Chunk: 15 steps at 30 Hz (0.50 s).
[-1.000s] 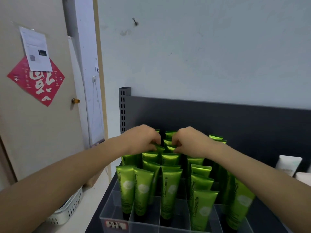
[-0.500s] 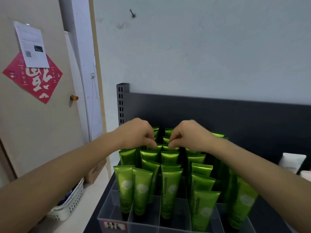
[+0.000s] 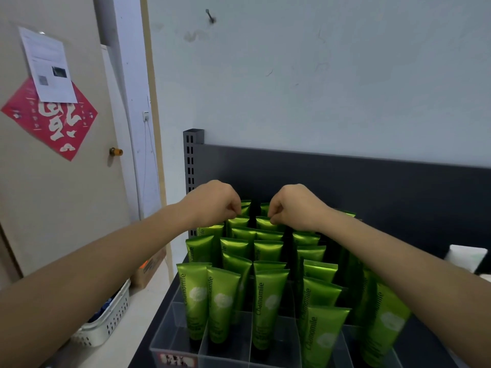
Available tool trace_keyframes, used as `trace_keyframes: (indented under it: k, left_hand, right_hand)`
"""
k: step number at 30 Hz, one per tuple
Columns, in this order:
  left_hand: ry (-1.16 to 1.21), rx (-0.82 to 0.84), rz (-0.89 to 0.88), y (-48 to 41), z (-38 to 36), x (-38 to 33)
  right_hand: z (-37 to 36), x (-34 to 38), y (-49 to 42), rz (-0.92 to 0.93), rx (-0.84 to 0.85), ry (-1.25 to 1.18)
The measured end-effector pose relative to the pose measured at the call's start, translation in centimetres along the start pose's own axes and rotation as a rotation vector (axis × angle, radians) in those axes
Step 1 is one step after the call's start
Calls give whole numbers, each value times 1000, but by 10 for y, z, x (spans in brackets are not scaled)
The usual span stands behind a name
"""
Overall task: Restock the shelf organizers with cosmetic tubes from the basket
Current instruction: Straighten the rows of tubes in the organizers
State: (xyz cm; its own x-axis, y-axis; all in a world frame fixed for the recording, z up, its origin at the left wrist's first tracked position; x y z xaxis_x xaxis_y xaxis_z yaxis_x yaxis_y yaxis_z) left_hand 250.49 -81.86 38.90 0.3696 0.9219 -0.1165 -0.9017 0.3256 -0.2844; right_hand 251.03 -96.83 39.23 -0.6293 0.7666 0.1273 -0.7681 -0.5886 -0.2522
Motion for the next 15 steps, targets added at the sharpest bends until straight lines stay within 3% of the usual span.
trace_keyframes:
  k: [6,9,12,15]
  left_hand:
    - [-26,-30,-49,-3,-1,3]
    - [76,45,-12,-7,1,7]
    - [127,-40,32,-13,8,12]
    - [105,-17,77,-21,2,18]
  right_hand:
    - [2,0,1,18,14,-14]
    - [12,-2,-2,23,32,-29]
    - [25,-14,-9,-36,-65,-18]
    - [16,-25,-18,-83,-36,43]
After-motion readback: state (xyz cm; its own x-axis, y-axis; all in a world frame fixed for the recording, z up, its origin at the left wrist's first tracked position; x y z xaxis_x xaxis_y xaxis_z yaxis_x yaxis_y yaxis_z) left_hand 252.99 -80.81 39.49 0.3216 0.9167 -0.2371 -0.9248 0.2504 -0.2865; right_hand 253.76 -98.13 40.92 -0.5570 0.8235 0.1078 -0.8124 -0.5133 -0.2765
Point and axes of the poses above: each hand's wrist, its own y-axis away from the middle knuckle, its own z-axis out of the back of the hand, x = y × z, the point moved 6 cm from there along -y, towards the middle knuckle, and after that the axes turned 9 degrees about z, right-handed, at the moved point
